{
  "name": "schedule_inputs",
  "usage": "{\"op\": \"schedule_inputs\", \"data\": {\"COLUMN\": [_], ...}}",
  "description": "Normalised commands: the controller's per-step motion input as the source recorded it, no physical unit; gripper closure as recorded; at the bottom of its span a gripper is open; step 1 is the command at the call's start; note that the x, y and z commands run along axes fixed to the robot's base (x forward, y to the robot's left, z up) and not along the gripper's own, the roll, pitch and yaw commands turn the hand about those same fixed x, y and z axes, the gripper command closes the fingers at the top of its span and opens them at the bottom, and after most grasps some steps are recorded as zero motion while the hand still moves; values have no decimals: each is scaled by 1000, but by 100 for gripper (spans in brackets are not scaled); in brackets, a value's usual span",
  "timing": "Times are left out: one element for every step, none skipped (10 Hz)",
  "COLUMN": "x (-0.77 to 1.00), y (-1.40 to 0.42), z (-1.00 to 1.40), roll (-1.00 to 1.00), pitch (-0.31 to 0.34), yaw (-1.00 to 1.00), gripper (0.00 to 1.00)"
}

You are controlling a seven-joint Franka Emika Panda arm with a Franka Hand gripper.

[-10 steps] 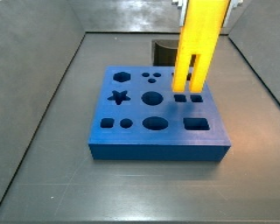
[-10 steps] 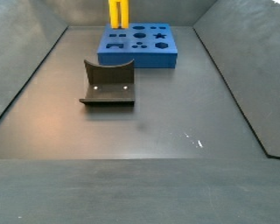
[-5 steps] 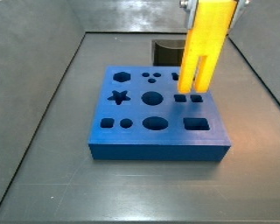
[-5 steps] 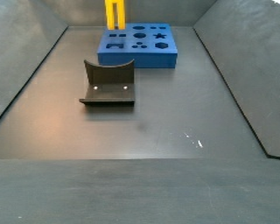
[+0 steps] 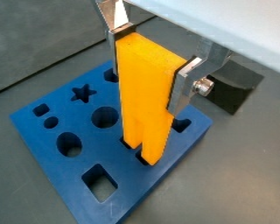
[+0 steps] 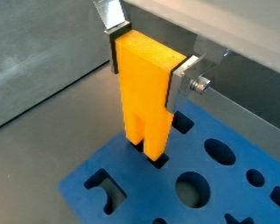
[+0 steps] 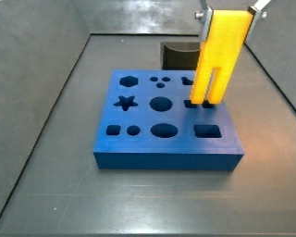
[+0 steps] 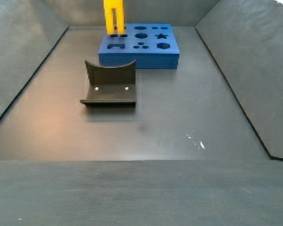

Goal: Insert the double-square object.

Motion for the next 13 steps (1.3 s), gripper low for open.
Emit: {"op": "schedule_inputs", "data": {"x": [0, 0, -26, 0, 0, -34, -149, -189, -217, -217, 103, 337, 194], "y": [-31, 0, 0, 0, 0, 0, 0, 0, 0, 0, 0, 0, 0], "z": [-49, -117, -137, -109, -129, -149, -69, -31, 0, 0, -89, -483, -811], "roll": [0, 0, 0, 0, 0, 0, 0, 0, 0, -7, -11, 0, 0], "pitch": [80, 30, 17, 10, 0, 0, 0, -20, -43, -73, -16, -10, -86], "yaw": [-120, -74, -54, -43, -43, -49, -37, -29, 0, 0, 0, 0, 0], "gripper": [100, 100, 100, 100, 100, 100, 100, 100, 100, 100, 100, 100, 100]}}
